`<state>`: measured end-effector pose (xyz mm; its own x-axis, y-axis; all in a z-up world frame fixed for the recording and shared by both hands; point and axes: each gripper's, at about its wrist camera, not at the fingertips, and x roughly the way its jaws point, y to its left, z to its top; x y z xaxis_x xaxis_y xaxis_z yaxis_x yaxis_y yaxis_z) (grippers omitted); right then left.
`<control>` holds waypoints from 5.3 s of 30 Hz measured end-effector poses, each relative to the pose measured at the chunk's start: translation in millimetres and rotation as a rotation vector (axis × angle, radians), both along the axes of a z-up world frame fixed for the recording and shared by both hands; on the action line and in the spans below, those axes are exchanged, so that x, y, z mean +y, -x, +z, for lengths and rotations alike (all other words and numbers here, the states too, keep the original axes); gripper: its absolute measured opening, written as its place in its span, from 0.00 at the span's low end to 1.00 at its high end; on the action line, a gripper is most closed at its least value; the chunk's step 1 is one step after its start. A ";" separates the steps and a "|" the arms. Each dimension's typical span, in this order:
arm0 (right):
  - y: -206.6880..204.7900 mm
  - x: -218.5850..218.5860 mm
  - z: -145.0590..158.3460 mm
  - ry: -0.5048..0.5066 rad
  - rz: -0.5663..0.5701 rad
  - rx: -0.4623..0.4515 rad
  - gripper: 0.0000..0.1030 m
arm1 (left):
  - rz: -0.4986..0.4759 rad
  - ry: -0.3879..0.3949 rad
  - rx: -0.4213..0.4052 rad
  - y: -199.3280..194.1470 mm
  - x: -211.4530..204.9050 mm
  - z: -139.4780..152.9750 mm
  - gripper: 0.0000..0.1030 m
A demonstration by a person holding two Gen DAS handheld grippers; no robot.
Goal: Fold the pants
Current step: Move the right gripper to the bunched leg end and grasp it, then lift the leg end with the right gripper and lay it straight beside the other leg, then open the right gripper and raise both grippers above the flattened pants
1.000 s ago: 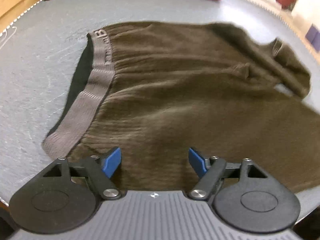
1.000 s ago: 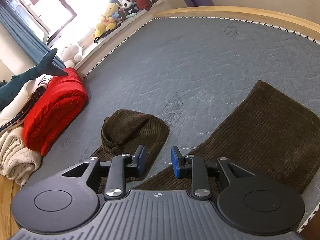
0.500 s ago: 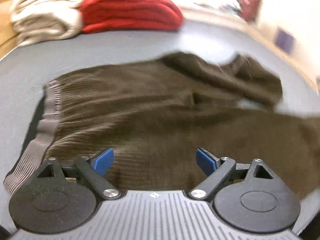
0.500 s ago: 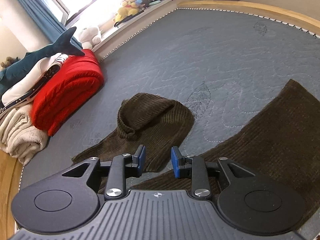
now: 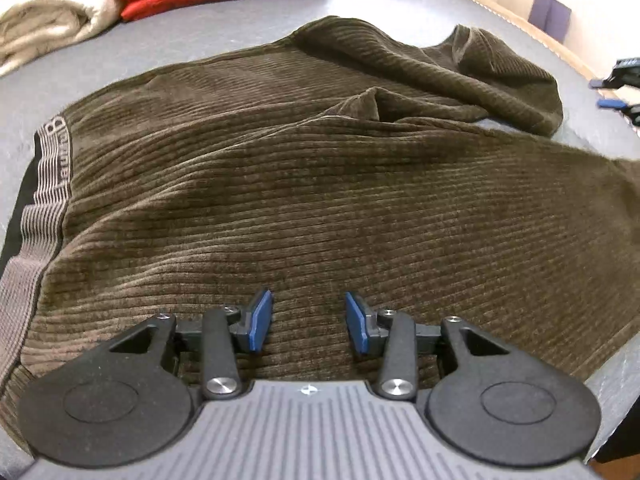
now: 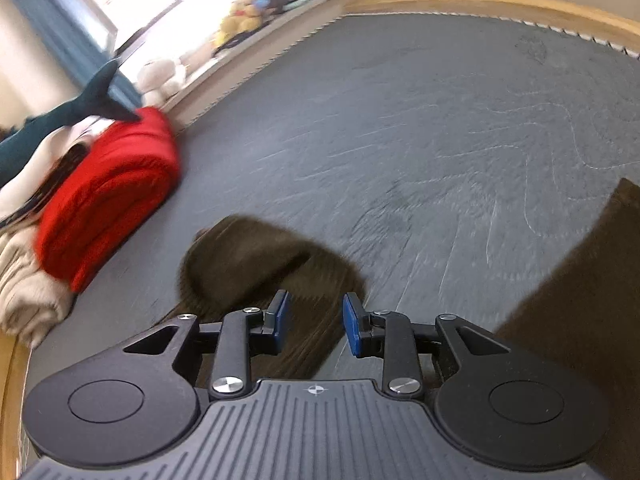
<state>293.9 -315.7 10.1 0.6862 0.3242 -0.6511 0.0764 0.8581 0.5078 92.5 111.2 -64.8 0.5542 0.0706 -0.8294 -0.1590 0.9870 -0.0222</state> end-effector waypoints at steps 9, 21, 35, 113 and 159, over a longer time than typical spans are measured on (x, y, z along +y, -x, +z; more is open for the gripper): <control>-72.3 6.3 -57.2 -0.102 -0.049 0.049 0.48 | 0.012 0.024 -0.031 2.9 2.2 0.0 0.49; -89.0 28.9 -55.4 -0.085 0.189 -0.024 0.11 | 0.058 -0.018 -0.036 4.7 -8.2 0.7 0.50; -67.2 -74.1 -52.2 -0.074 -0.254 0.086 0.31 | 0.042 -0.039 0.073 -13.4 -6.5 10.8 0.52; -7.5 -157.7 -61.3 -0.180 -0.802 0.088 0.04 | 0.074 -0.074 0.004 -1.7 -17.9 8.0 0.53; 90.9 55.6 68.4 0.081 -0.003 -0.125 0.30 | 0.024 0.059 0.079 70.0 -15.0 32.5 0.63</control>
<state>203.1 -260.1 78.5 0.7648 0.2720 -0.5840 0.0194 0.8963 0.4429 22.6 96.2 -32.3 0.4853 0.0328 -0.8737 -0.1857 0.9804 -0.0664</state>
